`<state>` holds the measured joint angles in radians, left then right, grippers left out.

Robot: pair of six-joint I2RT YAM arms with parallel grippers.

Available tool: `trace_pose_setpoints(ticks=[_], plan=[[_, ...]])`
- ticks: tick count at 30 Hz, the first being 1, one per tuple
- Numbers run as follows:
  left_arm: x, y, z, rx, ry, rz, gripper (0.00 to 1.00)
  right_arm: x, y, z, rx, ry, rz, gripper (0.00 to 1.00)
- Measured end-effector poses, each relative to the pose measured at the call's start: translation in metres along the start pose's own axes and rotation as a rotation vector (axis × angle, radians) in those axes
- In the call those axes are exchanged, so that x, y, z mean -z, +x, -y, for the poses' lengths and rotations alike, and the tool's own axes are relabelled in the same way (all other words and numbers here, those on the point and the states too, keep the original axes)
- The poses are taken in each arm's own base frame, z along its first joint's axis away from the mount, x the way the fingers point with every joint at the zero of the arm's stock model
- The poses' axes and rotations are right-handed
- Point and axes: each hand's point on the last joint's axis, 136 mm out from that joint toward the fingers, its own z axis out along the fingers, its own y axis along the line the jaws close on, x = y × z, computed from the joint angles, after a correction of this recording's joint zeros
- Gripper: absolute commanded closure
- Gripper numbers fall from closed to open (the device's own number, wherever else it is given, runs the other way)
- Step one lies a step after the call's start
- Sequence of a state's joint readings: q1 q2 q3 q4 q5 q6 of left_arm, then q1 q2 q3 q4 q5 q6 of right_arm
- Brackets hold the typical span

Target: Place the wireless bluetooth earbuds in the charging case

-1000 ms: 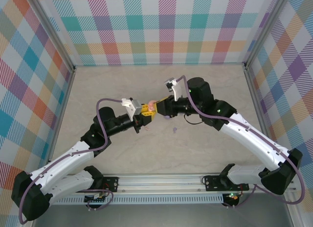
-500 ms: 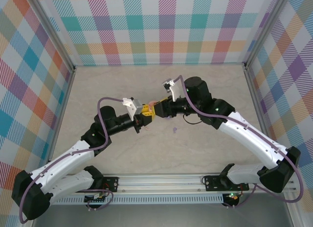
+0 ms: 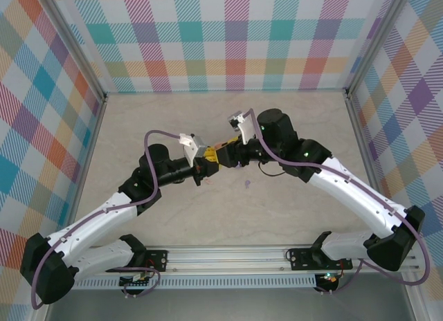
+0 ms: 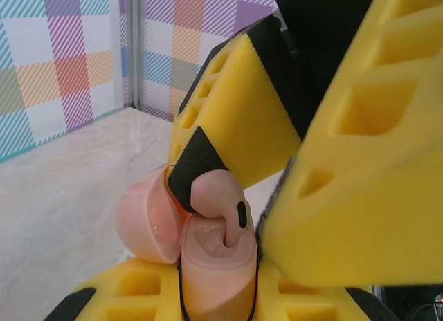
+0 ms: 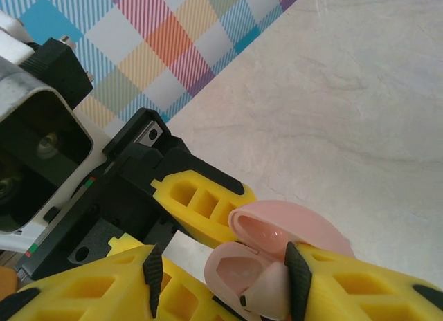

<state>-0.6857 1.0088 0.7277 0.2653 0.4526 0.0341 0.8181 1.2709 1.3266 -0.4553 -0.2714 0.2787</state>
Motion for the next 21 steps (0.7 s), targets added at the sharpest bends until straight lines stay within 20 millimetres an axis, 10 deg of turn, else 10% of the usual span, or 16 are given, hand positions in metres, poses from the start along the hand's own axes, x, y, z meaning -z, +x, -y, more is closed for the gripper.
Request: trace_pose_setpoints(ticks=[21], plan=[[-0.008,0.009,0.002,0.039,0.035,-0.033,0.87,0.025,-0.013,-0.009,0.065,0.029,0.088,0.41]])
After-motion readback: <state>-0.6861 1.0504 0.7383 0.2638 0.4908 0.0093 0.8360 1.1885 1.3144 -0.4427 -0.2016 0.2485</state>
